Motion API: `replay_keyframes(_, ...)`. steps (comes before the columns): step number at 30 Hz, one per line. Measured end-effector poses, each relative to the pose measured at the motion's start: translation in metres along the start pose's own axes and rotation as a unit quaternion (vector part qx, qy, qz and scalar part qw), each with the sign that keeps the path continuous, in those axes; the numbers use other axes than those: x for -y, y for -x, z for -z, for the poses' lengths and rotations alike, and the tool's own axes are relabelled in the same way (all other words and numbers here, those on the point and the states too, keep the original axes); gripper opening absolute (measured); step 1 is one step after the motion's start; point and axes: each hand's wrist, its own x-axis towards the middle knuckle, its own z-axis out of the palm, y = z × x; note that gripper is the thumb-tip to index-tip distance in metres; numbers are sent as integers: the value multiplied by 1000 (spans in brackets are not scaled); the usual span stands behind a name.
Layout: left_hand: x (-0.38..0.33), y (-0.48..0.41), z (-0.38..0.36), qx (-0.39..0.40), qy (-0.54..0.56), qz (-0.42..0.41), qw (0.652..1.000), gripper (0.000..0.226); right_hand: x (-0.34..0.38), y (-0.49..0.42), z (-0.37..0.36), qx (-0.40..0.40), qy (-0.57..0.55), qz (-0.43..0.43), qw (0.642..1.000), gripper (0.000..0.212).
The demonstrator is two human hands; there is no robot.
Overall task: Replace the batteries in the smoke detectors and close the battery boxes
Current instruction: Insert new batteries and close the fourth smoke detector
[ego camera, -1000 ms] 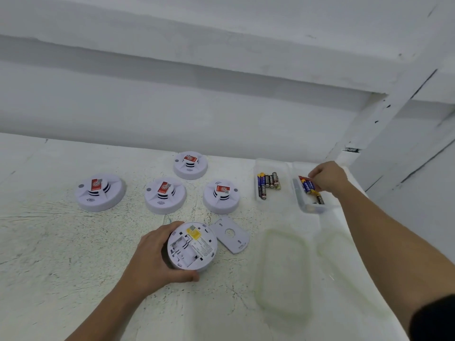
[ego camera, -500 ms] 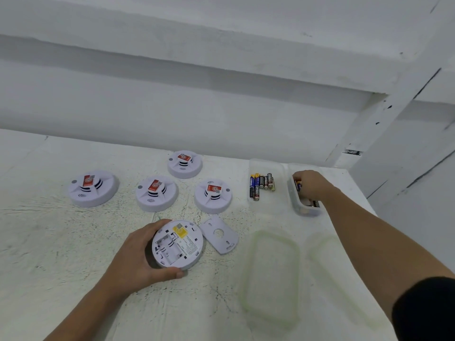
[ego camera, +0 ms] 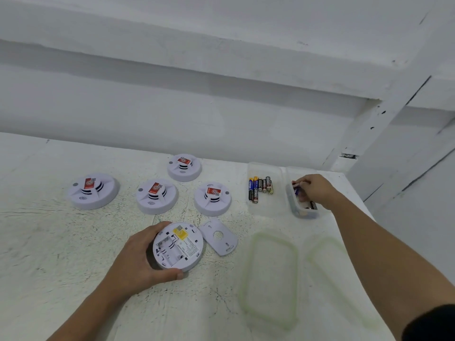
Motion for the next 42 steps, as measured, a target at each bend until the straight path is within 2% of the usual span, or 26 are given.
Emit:
replay_keyframes(3,6,1,0,9,-5,19,1000,87,4,13,4,-39,-170,-27,984,24)
replay_keyframes(6,11,-1,0,10,-10,22,1000,83,21,35,5,-65,-279,-5,958,22)
replay_keyframes(9,12,-2,1,13,-14,16,1000,83,43,60,-6,-59,-324,37,944,24)
replay_keyframes(13,19,-3,3,21,-14,19,1000,87,72,102,-44,7,-338,79,938,22)
replay_keyframes(15,20,-4,2,24,-11,21,999,90,84,126,-68,53,-308,92,945,22)
replay_keyframes(20,23,-3,4,28,-9,11,1000,91,107,177,-128,151,-136,143,969,22)
replay_keyframes(25,21,-5,6,17,-23,-12,1000,82,111,200,-161,150,15,224,963,26)
replay_keyframes(32,27,-5,5,16,-37,-25,999,87,99,209,-176,145,79,277,946,33)
replay_keyframes(42,49,-7,9,88,12,26,996,103,99,209,-176,179,140,327,917,34)
